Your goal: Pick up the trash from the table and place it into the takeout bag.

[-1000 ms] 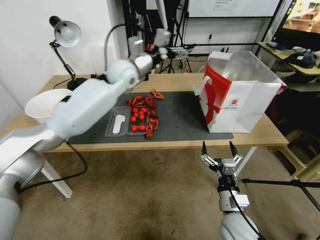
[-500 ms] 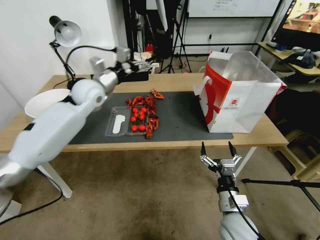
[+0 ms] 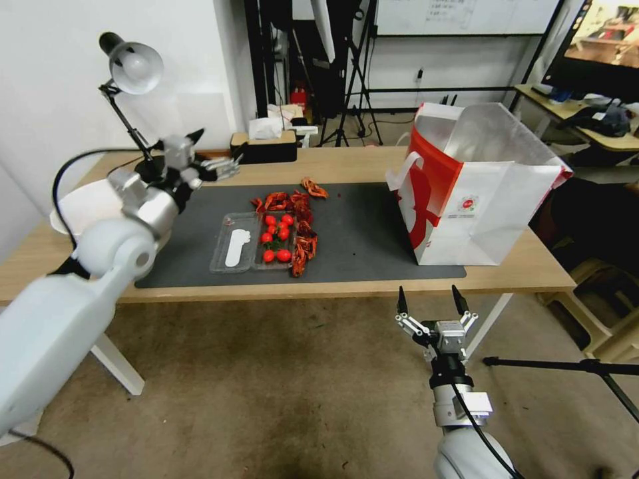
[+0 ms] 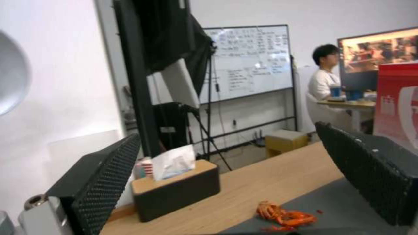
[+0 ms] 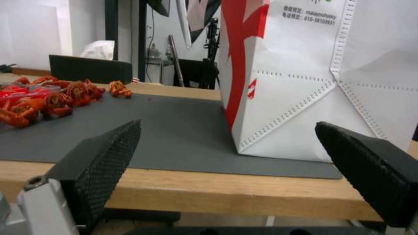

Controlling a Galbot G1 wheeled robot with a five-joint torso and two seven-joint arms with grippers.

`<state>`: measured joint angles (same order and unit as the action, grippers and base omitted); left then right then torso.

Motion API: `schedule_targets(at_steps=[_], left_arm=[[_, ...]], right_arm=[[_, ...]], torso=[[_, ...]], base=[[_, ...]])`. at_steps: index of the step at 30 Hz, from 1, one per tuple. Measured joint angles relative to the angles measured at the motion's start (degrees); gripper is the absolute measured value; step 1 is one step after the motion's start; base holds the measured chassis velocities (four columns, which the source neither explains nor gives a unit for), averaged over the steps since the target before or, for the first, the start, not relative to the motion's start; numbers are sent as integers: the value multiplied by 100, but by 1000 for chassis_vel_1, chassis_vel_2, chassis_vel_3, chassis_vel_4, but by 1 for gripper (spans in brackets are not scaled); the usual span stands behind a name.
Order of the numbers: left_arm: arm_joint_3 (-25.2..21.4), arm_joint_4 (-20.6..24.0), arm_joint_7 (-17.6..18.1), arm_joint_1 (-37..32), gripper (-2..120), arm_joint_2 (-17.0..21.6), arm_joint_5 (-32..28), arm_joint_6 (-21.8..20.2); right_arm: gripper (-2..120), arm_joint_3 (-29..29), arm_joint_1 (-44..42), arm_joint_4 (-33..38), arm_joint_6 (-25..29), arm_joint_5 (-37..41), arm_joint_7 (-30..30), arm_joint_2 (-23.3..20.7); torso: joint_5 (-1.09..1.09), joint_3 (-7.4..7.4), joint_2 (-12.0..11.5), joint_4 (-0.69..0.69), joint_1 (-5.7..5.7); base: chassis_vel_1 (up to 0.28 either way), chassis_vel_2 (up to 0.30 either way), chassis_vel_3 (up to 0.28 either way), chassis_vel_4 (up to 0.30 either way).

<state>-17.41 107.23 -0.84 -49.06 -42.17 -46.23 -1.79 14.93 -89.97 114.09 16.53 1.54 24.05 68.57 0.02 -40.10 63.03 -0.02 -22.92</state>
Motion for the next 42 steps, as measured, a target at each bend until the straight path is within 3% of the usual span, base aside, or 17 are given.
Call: schedule_targets(at_steps=[2,9,16,24,26,35,42], left_arm=[[-271,131,65,-492,100,-88,178,51],[-720,288,169,-1203,100,-339,568,187],[-985,378,193,-1585,100,-512,715,250],[-1690,529,191,-2450,100,-990,1146,489],[-1917,593,191,-2927,100,-1264,1418,675],[-2180,571,197,-3852,100,-1789,1987,1194],[-2262,508,195,-4056,100,-1959,2148,1381]], right_arm=[[100,0,-32,0,18,-14,2,-4],[100,12,-94,12,47,-29,7,-9],[100,19,-108,12,66,-47,10,-7],[100,11,-110,-13,103,-74,16,-6],[100,-12,-97,-40,108,-81,16,-2],[100,-62,-101,-152,133,-104,9,22],[100,-80,-80,-177,137,-107,6,19]], torso=[[-4,0,0,3,0],[-2,0,0,2,0],[-2,0,0,2,0],[-1,-1,0,2,0],[-3,0,0,2,0],[0,-1,0,3,0],[-1,-1,0,2,0]], base=[[0,0,0,0],[0,0,0,0],[0,0,0,0],[0,0,0,0],[0,0,0,0],[0,0,0,0],[0,0,0,0]])
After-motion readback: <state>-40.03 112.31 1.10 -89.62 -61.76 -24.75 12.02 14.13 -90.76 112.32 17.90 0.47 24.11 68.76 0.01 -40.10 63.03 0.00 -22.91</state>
